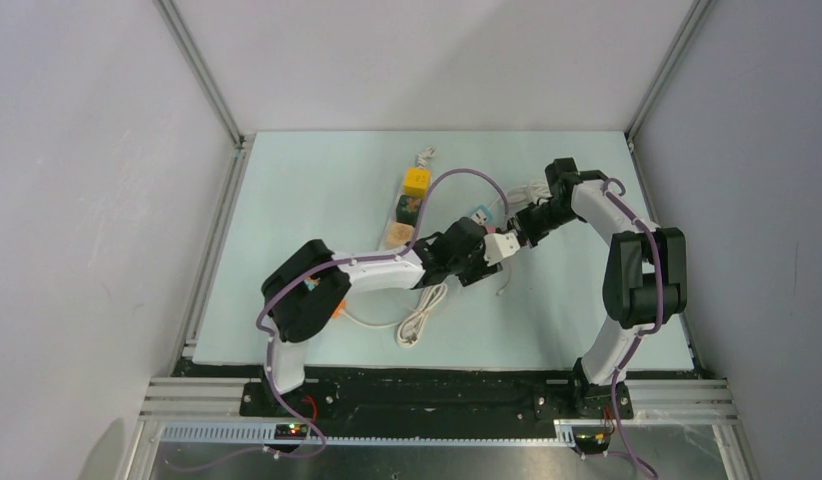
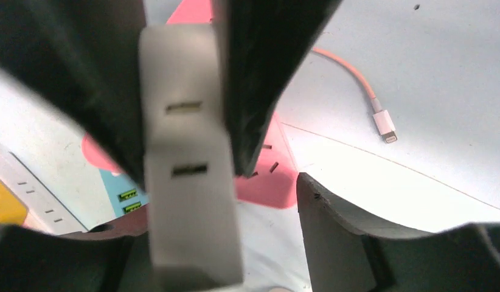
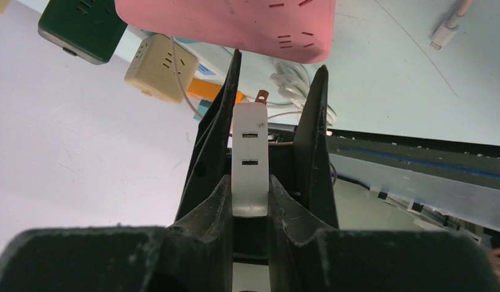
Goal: Insert the plug
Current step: Adjust the plug.
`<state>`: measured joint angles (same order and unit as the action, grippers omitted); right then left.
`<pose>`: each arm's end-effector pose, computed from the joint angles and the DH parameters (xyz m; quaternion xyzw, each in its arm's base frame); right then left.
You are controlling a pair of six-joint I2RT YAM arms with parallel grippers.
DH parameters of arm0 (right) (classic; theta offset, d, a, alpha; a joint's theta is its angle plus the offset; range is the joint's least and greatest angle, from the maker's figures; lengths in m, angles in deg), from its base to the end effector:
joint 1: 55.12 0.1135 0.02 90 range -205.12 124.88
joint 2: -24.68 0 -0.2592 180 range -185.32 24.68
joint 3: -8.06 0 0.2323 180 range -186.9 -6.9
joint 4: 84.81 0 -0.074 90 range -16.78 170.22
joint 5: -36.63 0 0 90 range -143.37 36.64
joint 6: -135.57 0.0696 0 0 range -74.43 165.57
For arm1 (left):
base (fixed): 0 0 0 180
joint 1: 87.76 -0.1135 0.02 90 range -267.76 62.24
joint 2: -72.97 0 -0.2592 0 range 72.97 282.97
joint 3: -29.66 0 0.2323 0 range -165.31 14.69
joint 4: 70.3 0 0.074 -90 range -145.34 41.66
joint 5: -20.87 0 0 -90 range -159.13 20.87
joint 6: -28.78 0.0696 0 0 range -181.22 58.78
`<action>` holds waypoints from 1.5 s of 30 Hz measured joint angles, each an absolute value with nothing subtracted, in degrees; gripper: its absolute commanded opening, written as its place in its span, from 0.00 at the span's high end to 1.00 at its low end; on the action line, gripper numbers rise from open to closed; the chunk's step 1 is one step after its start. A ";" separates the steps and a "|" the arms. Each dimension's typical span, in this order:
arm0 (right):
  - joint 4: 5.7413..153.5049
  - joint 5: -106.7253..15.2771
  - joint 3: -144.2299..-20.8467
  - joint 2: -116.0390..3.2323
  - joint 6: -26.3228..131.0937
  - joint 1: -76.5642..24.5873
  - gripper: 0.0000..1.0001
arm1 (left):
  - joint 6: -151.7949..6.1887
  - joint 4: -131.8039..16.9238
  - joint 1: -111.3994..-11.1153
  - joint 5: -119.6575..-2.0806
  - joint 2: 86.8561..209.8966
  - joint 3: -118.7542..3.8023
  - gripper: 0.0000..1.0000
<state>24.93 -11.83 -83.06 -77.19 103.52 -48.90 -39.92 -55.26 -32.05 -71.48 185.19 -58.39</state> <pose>0.3144 0.0807 0.1993 -0.3816 -0.8509 -0.3385 0.1257 0.2509 -0.3629 0.1676 0.5554 0.7123 -0.1091 0.4151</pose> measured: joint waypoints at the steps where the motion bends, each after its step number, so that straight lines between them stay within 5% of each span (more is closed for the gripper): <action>1: 24.95 -11.69 -83.06 -77.19 103.52 -48.92 1.00 | -40.49 -55.39 -32.34 -70.78 184.36 -57.53 0.36; 17: 25.28 -10.21 -83.06 -77.08 103.50 -49.49 1.00 | -43.18 -58.60 -34.26 -67.13 179.56 -55.52 0.64; 20: 25.28 -9.95 -83.06 -77.08 103.46 -49.64 1.00 | -43.18 -58.56 -34.26 -66.85 179.16 -55.37 0.62; 24: 25.22 -9.95 -83.06 -77.08 103.33 -49.86 1.00 | -43.09 -58.65 -34.26 -66.56 178.77 -55.37 0.46; 29: 25.22 -10.27 -83.06 -77.08 102.87 -49.97 1.00 | -43.20 -58.95 -34.26 -66.30 177.44 -55.37 0.45; 43: 25.24 -10.38 -83.06 -77.08 102.50 -50.01 1.00 | -43.27 -59.06 -34.20 -64.70 177.04 -55.37 0.62; 45: 25.24 -10.38 -83.06 -77.08 102.50 -50.01 1.00 | -43.27 -59.06 -34.20 -64.59 177.04 -55.37 0.71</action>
<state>25.24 -10.38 -83.06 -77.08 102.50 -50.01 -43.27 -59.06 -34.20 -64.59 177.04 -55.37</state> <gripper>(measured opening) 0.229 0.390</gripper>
